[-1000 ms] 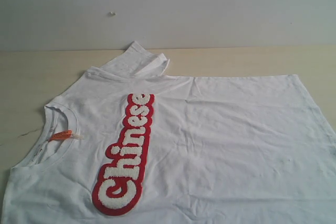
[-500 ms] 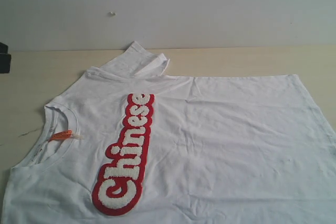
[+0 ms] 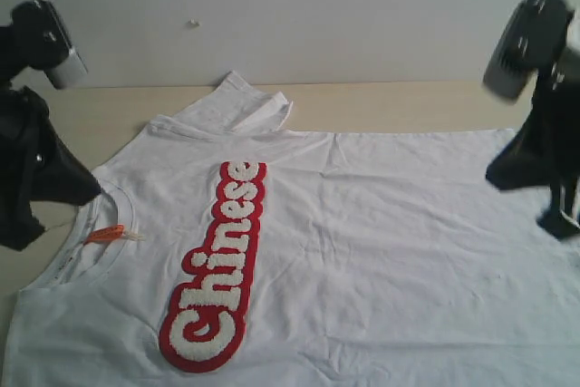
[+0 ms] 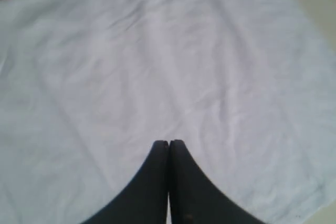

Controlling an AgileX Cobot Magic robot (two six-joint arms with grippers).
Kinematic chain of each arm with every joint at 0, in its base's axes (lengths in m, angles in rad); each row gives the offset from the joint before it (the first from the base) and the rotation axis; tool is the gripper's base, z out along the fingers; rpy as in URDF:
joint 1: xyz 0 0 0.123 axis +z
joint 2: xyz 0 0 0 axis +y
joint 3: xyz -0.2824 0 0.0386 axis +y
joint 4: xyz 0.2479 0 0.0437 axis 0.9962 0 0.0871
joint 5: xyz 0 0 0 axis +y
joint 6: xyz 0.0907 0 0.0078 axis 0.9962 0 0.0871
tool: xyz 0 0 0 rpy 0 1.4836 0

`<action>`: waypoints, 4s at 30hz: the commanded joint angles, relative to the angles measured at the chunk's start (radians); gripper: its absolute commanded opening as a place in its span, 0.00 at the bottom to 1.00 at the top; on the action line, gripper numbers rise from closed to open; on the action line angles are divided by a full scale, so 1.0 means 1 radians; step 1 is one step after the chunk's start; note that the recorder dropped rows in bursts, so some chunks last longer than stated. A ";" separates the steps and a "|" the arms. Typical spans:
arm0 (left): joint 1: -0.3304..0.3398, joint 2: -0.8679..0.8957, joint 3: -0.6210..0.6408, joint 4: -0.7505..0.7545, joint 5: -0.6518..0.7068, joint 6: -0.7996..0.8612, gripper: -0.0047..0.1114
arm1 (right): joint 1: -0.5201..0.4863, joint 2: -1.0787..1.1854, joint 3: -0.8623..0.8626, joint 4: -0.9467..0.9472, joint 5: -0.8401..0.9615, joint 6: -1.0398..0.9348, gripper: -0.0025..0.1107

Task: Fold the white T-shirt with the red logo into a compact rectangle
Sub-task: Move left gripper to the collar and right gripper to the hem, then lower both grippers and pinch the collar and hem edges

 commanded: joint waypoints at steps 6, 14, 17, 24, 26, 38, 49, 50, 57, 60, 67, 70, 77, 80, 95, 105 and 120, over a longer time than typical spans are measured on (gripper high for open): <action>-0.006 0.101 -0.003 0.127 0.165 0.167 0.04 | 0.043 0.045 -0.007 -0.215 0.101 -0.141 0.05; -0.006 0.116 -0.003 0.126 0.141 0.155 0.41 | 0.043 0.045 -0.007 -0.190 0.073 -0.060 0.59; -0.006 0.116 -0.003 0.124 0.121 0.116 0.65 | 0.043 0.045 -0.007 -0.174 0.110 -0.078 0.86; -0.006 0.116 -0.003 0.020 0.104 0.079 0.84 | 0.043 0.045 -0.007 -0.181 0.142 -0.125 0.95; -0.006 0.116 -0.003 -0.021 0.101 0.079 0.84 | 0.043 0.045 -0.007 -0.185 0.137 -0.129 0.95; -0.006 0.120 -0.003 -0.063 0.009 0.073 0.84 | 0.043 0.045 -0.007 -0.185 0.131 -0.141 0.95; -0.006 0.141 -0.003 -0.033 0.028 0.073 0.84 | 0.043 0.045 -0.007 -0.185 0.104 -0.141 0.95; -0.006 0.143 -0.003 -0.033 0.028 0.073 0.84 | 0.043 0.045 -0.007 -0.185 0.102 -0.141 0.95; -0.006 0.154 -0.003 0.130 0.089 0.306 0.84 | 0.043 0.069 -0.006 -0.234 0.102 -0.141 0.95; 0.006 0.169 -0.003 0.199 0.079 0.335 0.84 | 0.043 0.107 -0.006 -0.247 0.102 -0.177 0.95; 0.058 0.261 -0.003 0.194 0.003 0.539 0.84 | 0.041 0.201 -0.006 -0.316 0.062 -0.196 0.95; 0.071 0.314 -0.036 0.194 -0.024 0.581 0.84 | 0.026 0.233 -0.006 -0.316 0.034 -0.196 0.95; 0.095 0.458 -0.216 0.184 0.056 0.591 0.84 | -0.019 0.267 -0.006 -0.324 0.032 -0.196 0.95; 0.095 0.520 -0.260 0.193 0.084 0.625 0.84 | -0.029 0.267 -0.006 -0.331 0.031 -0.196 0.95; 0.095 0.699 -0.358 0.224 0.059 0.599 0.84 | -0.029 0.275 -0.006 -0.320 -0.010 -0.194 0.95; 0.095 0.755 -0.418 0.243 0.043 0.532 0.84 | -0.029 0.275 -0.006 -0.296 -0.038 -0.194 0.95; 0.095 0.817 -0.418 0.202 0.022 0.471 0.84 | -0.029 0.321 -0.006 -0.278 -0.055 -0.191 0.95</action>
